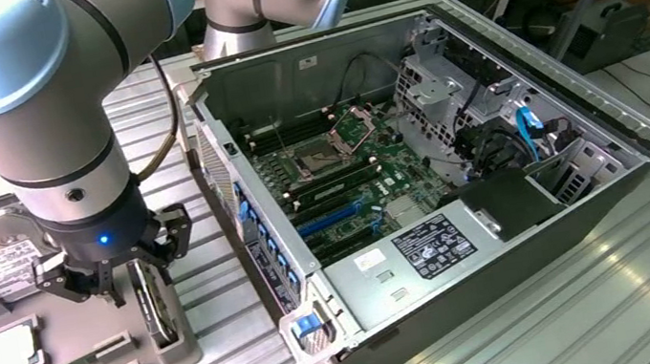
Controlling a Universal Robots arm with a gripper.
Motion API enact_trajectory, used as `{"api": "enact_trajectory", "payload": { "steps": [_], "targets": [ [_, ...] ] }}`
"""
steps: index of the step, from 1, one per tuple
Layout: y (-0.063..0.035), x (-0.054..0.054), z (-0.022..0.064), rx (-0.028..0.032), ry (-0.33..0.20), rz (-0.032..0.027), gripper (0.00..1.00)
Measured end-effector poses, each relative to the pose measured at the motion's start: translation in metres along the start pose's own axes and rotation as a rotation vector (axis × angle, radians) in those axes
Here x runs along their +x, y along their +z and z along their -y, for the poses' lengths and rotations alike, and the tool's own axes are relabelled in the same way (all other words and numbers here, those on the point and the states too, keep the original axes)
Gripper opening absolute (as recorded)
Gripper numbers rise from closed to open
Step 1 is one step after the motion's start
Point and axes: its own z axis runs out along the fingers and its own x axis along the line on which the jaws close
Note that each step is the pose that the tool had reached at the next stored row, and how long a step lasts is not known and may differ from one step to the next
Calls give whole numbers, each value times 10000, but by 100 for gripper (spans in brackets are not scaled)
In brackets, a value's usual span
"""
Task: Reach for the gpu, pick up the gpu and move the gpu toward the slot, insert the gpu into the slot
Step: 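Pick up the gpu and move the gpu toward the slot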
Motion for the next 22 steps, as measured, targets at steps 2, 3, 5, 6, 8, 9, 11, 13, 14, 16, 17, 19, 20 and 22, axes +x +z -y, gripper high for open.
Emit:
{"api": "enact_trajectory", "payload": {
  "steps": [2,3,5,6,8,9,11,13,14,16,17,19,20,22],
  "targets": [
    [0,0,0,0,0,0,54],
    [0,0,0,0,0,0,48],
    [0,0,0,0,0,0,41],
    [0,0,0,0,0,0,41],
    [0,0,0,0,0,0,35],
    [0,0,0,0,0,0,35],
    [0,0,0,0,0,0,35],
    [0,0,0,0,0,0,35],
    [0,0,0,0,0,0,35],
    [0,0,0,0,0,0,35],
    [0,0,0,0,0,0,35],
    [0,0,0,0,0,0,35],
    [0,0,0,0,0,0,35],
    [1,-1,0,0,0,0,35]
  ]
}}
